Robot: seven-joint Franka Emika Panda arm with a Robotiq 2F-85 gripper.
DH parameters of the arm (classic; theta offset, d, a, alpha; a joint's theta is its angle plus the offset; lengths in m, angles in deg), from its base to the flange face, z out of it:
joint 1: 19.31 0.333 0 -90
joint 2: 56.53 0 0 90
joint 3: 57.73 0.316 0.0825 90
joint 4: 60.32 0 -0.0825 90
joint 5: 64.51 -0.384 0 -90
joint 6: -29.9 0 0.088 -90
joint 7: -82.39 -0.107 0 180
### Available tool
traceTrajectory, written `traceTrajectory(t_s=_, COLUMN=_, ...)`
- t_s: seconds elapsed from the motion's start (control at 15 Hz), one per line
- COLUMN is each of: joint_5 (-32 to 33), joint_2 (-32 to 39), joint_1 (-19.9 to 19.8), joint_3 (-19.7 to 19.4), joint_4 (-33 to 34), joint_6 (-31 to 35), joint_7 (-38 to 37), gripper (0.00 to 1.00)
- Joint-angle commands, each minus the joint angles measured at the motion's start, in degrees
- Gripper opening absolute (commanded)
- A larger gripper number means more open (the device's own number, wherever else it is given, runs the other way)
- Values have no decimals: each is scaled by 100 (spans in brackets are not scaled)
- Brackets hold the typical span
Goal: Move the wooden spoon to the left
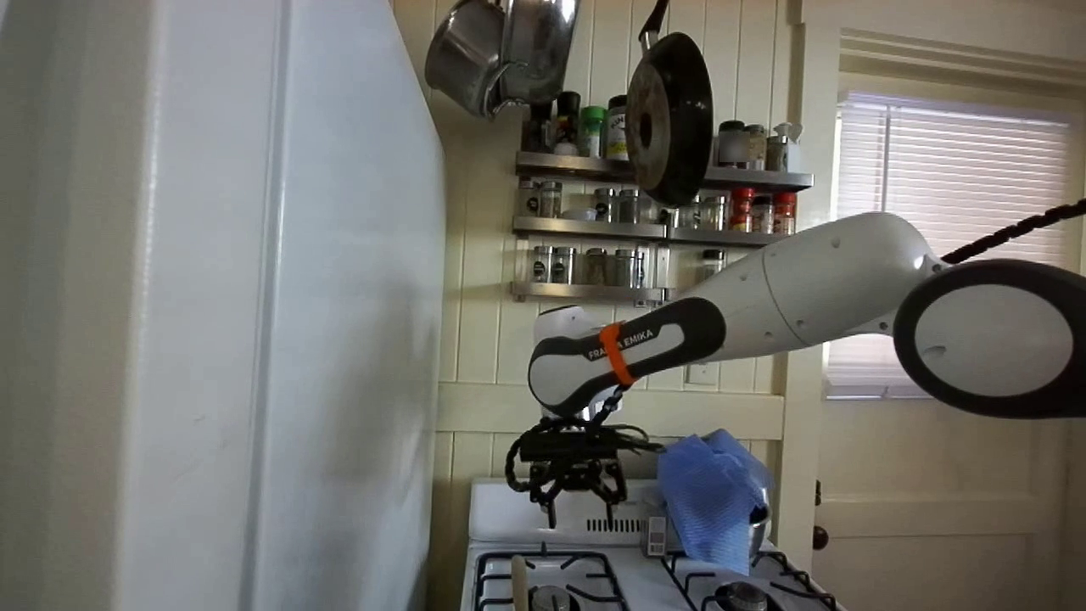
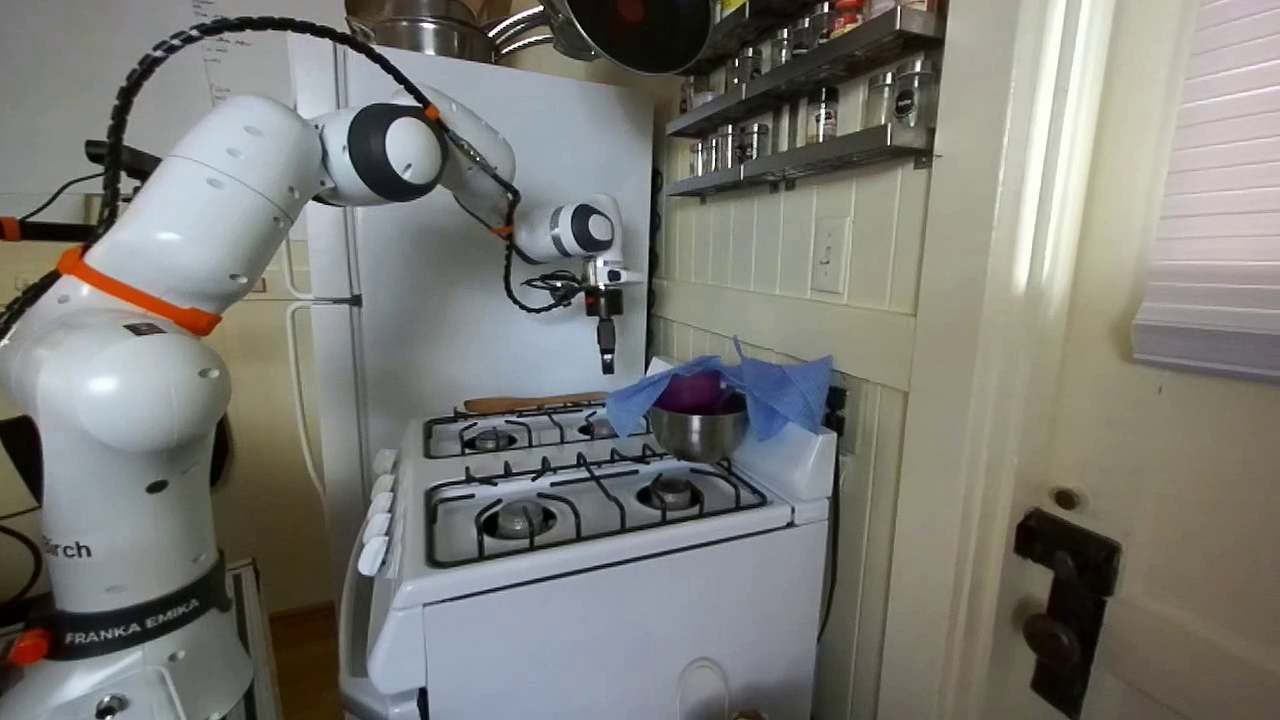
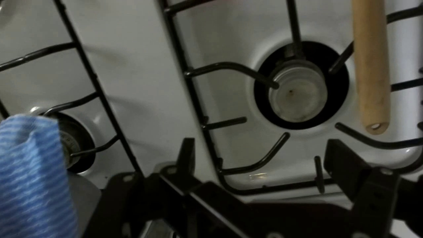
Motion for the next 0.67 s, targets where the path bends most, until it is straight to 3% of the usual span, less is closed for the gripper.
traceTrajectory(t_s=0.0, joint_5=372, joint_2=-685, joint_1=330, joint_3=45, joint_4=-1358, joint_6=1232, joint_7=-1397, gripper=100)
traceTrajectory(t_s=0.4, joint_5=725, joint_2=-1657, joint_1=509, joint_3=159, joint_4=-3010, joint_6=2945, joint_7=-3498, gripper=100)
traceTrajectory(t_s=0.47, joint_5=575, joint_2=-1052, joint_1=327, joint_3=328, joint_4=-2140, joint_6=2390, joint_7=-2923, gripper=100)
traceTrajectory(t_s=0.6, joint_5=665, joint_2=-1361, joint_1=301, joint_3=373, joint_4=-2565, joint_6=2680, joint_7=-3264, gripper=100)
